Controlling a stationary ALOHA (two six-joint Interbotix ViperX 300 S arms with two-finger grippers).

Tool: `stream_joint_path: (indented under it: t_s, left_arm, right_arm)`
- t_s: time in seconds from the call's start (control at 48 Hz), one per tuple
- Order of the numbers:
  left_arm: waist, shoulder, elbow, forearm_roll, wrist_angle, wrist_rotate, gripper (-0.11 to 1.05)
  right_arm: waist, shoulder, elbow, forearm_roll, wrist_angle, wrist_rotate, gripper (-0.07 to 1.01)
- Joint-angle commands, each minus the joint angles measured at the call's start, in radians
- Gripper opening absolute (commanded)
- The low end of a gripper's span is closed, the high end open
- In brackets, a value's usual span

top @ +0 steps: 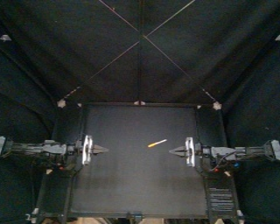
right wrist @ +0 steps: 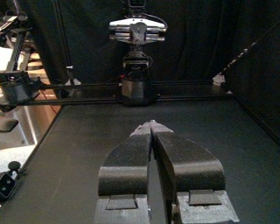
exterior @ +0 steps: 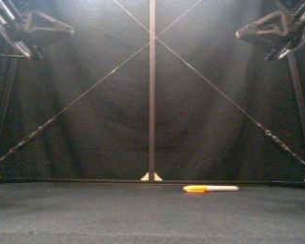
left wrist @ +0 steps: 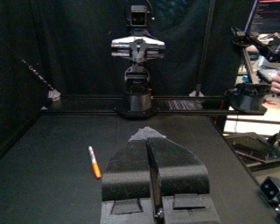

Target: Uncap the pen

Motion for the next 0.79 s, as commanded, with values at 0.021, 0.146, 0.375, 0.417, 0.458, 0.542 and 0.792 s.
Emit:
stream_joint_path:
  t_s: [0.021, 0.146, 0.375, 0.417, 0.458, 0.542, 0.792]
  left_arm:
    - [-0.011, 0.020, 0.005, -0.008, -0.002, -0.0031, -0.07]
    - [-0.014, 0.067, 0.014, -0.020, -0.002, -0.0031, -0.03]
    - [-0.034, 0.209, 0.002, -0.018, -0.002, 0.0015, -0.01]
    - [-0.037, 0.233, 0.000, -0.018, -0.002, 0.0031, -0.01]
    - [-0.040, 0.258, -0.002, -0.017, -0.002, 0.0046, -0.01]
    - [-0.040, 0.305, -0.009, -0.011, -0.002, 0.0046, -0.01]
    - [-0.038, 0.365, -0.023, 0.002, -0.002, 0.0046, -0.01]
  right_arm:
    - [-0.026, 0.035, -0.012, 0.008, 0.011, 0.005, -0.04]
    - [-0.087, 0.120, -0.041, -0.003, 0.127, 0.005, -0.01]
    - [-0.216, 0.318, -0.155, -0.071, 0.390, -0.012, 0.06]
    - [-0.227, 0.348, -0.175, -0.098, 0.422, -0.012, 0.09]
    - [-0.236, 0.379, -0.193, -0.129, 0.454, -0.012, 0.11]
    - [-0.252, 0.442, -0.224, -0.183, 0.492, -0.012, 0.18]
    - [-0.259, 0.601, -0.287, -0.298, 0.558, -0.014, 0.42]
